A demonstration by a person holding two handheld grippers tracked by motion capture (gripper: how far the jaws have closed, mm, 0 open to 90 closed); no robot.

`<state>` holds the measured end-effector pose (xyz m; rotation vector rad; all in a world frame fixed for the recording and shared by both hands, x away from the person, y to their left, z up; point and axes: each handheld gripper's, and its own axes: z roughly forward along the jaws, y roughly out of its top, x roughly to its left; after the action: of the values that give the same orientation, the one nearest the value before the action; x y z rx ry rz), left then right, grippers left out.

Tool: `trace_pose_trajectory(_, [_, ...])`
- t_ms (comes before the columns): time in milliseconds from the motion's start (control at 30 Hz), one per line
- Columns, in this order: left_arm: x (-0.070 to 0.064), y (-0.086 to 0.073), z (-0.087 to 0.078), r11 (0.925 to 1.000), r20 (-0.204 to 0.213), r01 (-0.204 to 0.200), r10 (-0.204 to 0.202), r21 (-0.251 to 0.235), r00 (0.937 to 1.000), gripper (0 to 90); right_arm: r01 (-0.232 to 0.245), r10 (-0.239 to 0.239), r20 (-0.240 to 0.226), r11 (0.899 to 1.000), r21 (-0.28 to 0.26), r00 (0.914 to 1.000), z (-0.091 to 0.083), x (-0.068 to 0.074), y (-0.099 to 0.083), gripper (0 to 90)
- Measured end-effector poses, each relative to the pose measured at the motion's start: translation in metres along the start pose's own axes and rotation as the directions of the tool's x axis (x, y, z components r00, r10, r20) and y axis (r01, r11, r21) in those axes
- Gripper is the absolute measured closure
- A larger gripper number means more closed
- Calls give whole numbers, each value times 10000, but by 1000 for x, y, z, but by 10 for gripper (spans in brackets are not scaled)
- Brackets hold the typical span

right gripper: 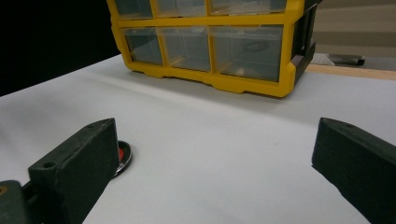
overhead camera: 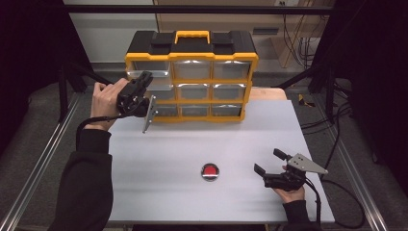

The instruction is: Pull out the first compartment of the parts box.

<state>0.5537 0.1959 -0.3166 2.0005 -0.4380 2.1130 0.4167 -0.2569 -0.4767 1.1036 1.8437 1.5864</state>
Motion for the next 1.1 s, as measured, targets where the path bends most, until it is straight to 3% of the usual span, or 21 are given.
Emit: trace_pose_trajectory(1100, [0, 6, -22, 9999, -44, -100, 100, 23, 9999, 786, 17, -17, 37, 10000, -32, 10000, 0, 0, 0, 13])
